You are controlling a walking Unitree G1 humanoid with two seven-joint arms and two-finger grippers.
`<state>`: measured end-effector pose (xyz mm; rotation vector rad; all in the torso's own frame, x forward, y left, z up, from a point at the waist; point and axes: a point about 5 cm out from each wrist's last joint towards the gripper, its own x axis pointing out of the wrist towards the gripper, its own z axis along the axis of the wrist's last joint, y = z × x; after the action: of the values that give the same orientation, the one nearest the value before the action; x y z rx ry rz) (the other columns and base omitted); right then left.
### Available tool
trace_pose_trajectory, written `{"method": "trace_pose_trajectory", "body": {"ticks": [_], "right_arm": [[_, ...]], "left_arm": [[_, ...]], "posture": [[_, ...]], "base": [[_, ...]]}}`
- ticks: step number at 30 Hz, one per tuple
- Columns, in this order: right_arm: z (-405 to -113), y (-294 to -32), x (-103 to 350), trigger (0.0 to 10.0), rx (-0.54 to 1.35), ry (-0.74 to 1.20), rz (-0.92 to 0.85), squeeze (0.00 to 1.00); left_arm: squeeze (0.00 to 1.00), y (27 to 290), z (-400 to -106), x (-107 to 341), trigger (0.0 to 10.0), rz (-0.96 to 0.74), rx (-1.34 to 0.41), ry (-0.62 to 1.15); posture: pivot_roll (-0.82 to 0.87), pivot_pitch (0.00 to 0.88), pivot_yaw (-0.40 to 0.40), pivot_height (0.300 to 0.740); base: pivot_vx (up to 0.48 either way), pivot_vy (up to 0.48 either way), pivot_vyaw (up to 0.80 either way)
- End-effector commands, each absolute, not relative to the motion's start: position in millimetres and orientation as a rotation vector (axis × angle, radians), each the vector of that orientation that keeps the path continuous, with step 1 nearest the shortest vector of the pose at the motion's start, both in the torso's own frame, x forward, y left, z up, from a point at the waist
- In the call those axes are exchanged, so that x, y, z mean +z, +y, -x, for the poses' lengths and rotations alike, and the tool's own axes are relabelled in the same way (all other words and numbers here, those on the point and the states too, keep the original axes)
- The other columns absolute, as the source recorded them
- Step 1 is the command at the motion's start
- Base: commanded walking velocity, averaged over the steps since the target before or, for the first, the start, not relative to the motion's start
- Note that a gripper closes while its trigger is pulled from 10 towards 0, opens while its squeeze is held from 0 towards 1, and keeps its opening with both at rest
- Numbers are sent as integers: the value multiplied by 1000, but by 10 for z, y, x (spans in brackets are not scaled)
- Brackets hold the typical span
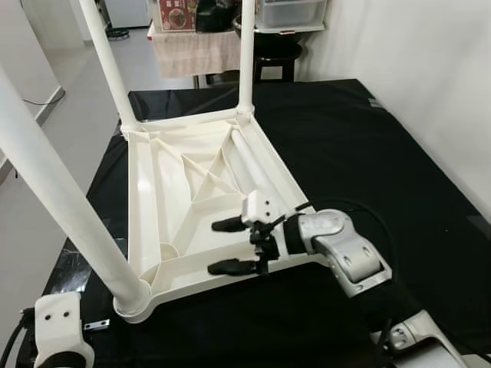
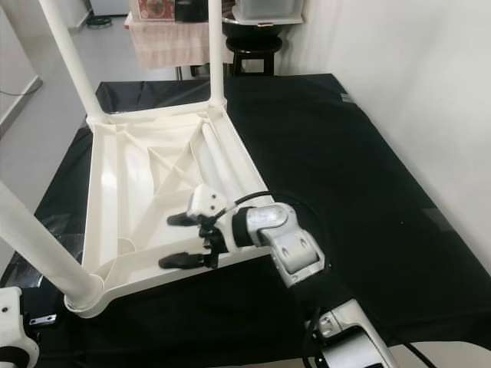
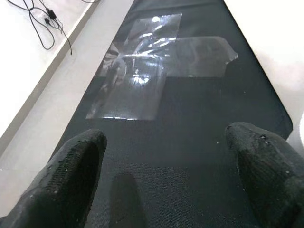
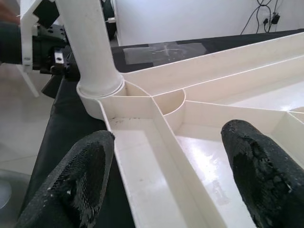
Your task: Building children table
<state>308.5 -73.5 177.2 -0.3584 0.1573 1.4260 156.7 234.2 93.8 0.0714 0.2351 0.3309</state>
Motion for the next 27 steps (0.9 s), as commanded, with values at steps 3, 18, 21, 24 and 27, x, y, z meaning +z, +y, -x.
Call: {"method": "trace_pose_trajectory", "body": {"ticks": [3,18,21,24,27], "right_arm": [[-3057,-773,1750,10000,1427,162,279,0],[-2998,-1094,1808,10000,1473,188,201,0],[-2981,-1136,1822,10000,1489,191,199,0],[-2993,-1199,1830,10000,1483,202,209,0],[-3023,-1232,1850,10000,1463,195,207,0]], "left_arm": [[0,2332,-1476,882,10000,-64,322,262],[0,2063,-1211,895,10000,-49,-12,300],[0,2060,-1184,911,10000,-54,-49,308],[0,2098,-1128,938,10000,-71,-83,317],[0,2122,-1165,999,10000,-76,-87,285]], "posture": [[9,75,24,740],[23,76,27,740],[31,78,26,740],[32,77,25,740],[34,78,21,740]], "base": [[0,0,0],[0,0,0],[0,0,0],[0,0,0],[0,0,0]]}}
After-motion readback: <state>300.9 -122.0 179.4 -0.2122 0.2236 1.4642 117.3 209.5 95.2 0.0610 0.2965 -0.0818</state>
